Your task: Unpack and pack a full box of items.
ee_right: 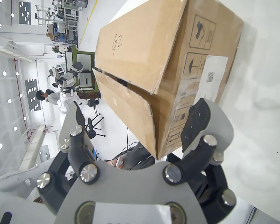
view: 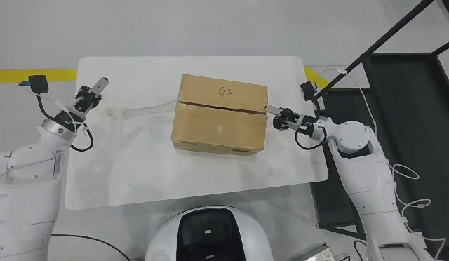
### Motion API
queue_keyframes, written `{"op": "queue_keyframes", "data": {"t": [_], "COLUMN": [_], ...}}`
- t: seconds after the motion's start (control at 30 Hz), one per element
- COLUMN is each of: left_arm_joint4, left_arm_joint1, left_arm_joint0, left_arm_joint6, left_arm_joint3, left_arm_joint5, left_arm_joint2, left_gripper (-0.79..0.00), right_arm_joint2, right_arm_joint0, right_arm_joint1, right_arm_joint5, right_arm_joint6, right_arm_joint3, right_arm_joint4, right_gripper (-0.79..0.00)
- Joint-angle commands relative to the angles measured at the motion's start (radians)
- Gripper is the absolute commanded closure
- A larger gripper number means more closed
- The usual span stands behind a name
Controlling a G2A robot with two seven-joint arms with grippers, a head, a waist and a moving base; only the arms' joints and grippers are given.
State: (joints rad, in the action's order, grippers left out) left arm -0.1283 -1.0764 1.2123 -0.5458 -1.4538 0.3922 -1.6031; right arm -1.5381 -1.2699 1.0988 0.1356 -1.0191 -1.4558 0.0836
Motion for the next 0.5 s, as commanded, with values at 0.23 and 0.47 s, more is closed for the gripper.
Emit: {"op": "queue_keyframes", "data": {"t": [0.23, 0.47], "left_arm_joint4": [0.0, 0.0], "left_arm_joint1": [0.0, 0.0], "left_arm_joint0": [0.0, 0.0], "left_arm_joint6": [0.0, 0.0], "left_arm_joint3": [0.0, 0.0], "left_arm_joint5": [0.0, 0.0], "left_arm_joint2": [0.0, 0.0], "left_gripper": [-0.785, -0.785], "right_arm_joint2": [0.062, 0.095], "right_arm_joint0": [0.025, 0.05], "right_arm_joint1": [0.004, 0.003], "right_arm_joint5": [0.057, 0.083], "right_arm_joint6": [-0.041, -0.057], "right_arm_joint3": [0.029, 0.052], "right_arm_joint4": [0.084, 0.093], "right_gripper": [-0.785, -0.785]}}
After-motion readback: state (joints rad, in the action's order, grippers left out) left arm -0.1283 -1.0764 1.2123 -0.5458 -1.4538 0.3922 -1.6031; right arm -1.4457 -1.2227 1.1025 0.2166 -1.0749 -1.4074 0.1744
